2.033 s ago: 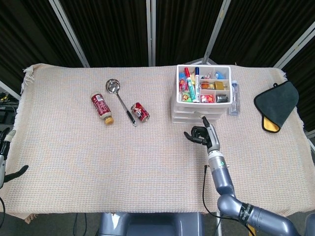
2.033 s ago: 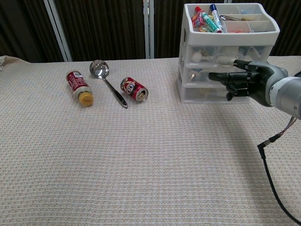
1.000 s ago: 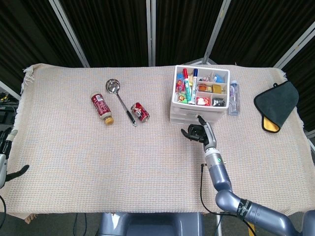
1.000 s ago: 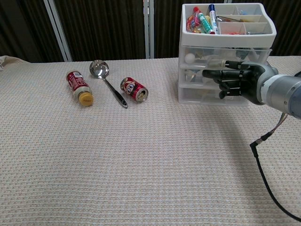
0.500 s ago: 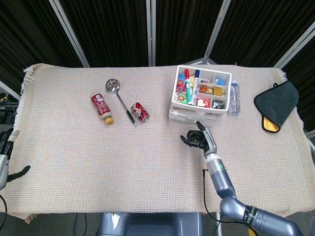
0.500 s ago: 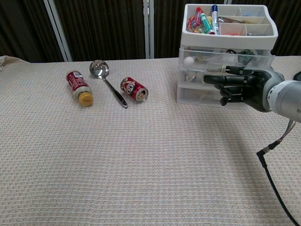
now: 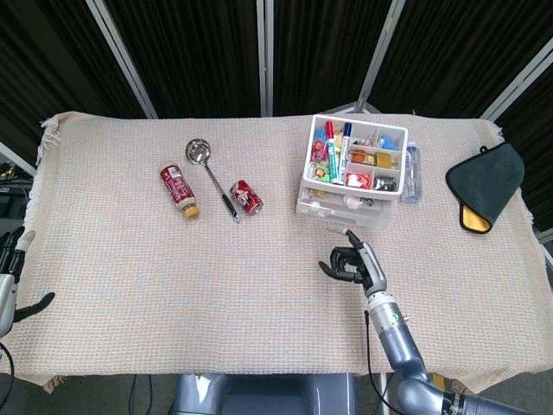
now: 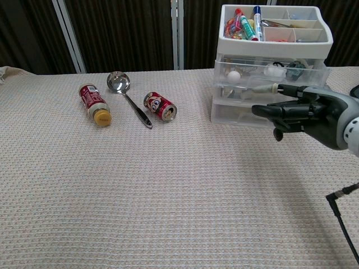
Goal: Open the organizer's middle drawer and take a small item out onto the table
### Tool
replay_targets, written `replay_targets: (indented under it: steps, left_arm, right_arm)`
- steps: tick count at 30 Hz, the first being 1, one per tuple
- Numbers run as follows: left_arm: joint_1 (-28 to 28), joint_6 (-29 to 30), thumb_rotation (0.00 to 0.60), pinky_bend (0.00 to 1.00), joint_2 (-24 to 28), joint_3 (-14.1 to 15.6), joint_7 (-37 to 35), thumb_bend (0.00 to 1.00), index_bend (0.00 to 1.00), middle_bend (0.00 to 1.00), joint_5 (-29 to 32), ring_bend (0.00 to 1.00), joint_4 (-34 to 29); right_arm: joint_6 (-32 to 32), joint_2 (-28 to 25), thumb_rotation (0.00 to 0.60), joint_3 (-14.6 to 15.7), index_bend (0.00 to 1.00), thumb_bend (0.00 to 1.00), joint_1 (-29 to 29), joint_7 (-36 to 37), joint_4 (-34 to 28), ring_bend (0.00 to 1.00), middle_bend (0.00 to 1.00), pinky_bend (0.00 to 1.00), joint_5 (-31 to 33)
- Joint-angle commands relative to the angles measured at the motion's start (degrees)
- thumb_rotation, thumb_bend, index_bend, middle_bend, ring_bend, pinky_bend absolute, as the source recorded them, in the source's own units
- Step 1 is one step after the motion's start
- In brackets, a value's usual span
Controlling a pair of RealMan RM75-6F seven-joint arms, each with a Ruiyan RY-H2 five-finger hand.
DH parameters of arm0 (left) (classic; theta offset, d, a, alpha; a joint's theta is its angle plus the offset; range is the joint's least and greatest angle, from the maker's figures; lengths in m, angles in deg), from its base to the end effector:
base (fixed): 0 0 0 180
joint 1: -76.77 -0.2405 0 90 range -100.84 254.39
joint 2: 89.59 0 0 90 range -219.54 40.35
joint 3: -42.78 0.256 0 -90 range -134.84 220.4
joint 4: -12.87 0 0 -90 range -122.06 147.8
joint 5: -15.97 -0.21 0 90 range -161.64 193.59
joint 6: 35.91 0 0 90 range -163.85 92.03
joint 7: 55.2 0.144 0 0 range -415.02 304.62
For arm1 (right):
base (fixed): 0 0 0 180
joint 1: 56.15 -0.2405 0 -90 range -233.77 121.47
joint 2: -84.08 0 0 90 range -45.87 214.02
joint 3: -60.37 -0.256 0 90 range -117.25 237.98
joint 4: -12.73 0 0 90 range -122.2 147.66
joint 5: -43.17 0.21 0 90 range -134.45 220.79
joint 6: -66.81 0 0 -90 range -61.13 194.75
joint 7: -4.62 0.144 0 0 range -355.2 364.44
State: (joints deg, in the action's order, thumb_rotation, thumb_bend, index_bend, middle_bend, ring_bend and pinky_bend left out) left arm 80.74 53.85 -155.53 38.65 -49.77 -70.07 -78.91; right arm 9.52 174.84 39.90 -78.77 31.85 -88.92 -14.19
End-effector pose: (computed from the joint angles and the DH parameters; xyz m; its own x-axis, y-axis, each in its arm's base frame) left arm -0.3066 0.1801 0.1637 0.4584 -0.0932 0.8838 0.8881 0.0113 -0.4595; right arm -0.1623 -0.2830 -0.0037 -0.7538 -0.2460 0.6093 -0.6563 0.2347 -0.7171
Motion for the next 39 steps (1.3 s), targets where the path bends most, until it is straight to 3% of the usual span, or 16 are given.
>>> replay_targets:
  steps: [1,5,8,14,18,29,39]
  left_arm:
    - [-0.06,0.19,0.6,0.0,0.06,-0.02,-0.13,0.02,0.0,0.0,-0.14,0.0,-0.04]
    - [-0.1,0.42,0.6,0.0,0.07,-0.07,-0.23,0.02,0.0,0.0,-0.31,0.0,0.02]
    - [-0.13,0.48,0.6,0.0,0.11,-0.12,-0.36,0.02,0.0,0.0,-0.27,0.0,0.03]
    - [-0.13,0.37,0.6,0.0,0.09,-0.08,-0.05,0.02,0.0,0.0,-0.23,0.0,0.02]
    - [-0.18,0.55,0.6,0.0,0.1,-0.08,0.13,0.02,0.0,0.0,-0.36,0.0,-0.05]
    - [-0.18,0.47,0.6,0.0,-0.06,-0.24,0.48,0.02,0.0,0.0,0.0,0.0,0.05]
    - [-0.14,0.32,0.6,0.0,0.02,-0.34,0.37,0.02,0.0,0.0,0.2,0.0,0.09]
  right_arm:
    - [-3.23,-0.4,0.6,2.78,0.24,0.18,2.19,-0.95,-1.4,0.79,0.72,0.67,-4.6]
    - [-8.76,-0.57,0.6,5.74,0.21,0.18,3.65,-4.51,-0.98,0.76,0.68,0.65,-12.92]
    - [-11.13,-2.2,0.6,7.34,0.21,0.18,3.6,-11.31,-1.79,0.75,0.66,0.64,-16.73]
    - [-14.86,-4.24,0.6,6.51,0.21,0.18,2.6,-26.98,-3.35,0.75,0.67,0.65,-18.01]
    - [-16.32,-4.81,0.6,4.64,0.2,0.18,1.39,-38.33,-5.07,0.75,0.67,0.65,-14.22]
    - [-18.12,-5.15,0.6,-0.52,0.2,0.18,-3.26,-58.05,-6.66,0.75,0.67,0.65,-1.25]
    - [-18.66,-5.11,0.6,-2.06,0.2,0.18,-6.08,-62.86,-7.18,0.75,0.67,0.65,8.2]
